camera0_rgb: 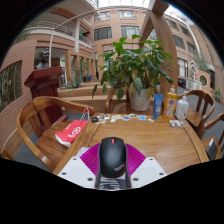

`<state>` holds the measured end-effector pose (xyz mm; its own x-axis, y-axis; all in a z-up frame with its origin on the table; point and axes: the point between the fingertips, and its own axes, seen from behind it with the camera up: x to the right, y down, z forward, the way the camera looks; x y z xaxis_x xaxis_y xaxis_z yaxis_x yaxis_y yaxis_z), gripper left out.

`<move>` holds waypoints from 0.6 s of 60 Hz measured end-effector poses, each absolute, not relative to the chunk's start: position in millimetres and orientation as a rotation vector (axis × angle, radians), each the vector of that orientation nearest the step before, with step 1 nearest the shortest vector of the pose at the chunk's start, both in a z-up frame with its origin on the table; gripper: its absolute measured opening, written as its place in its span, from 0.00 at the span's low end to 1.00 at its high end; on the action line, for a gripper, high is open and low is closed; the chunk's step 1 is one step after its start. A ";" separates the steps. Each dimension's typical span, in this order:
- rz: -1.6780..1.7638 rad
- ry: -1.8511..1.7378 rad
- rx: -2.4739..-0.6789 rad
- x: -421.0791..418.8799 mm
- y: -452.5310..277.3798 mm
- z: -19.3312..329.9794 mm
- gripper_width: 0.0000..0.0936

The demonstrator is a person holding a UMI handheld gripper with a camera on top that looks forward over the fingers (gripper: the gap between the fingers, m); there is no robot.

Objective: Arrange mouse

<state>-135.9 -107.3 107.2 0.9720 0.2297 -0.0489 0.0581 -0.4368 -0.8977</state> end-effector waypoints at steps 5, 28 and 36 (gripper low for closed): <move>0.168 -0.234 -2.127 -154.4 -119.5 53.3 0.36; 0.152 -0.231 -2.273 -176.2 -148.5 0.3 0.72; 0.101 -0.215 -2.194 -167.0 -172.2 45.5 0.90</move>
<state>-167.0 -172.2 45.5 0.9815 0.1915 0.0056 0.1176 -0.5793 -0.8066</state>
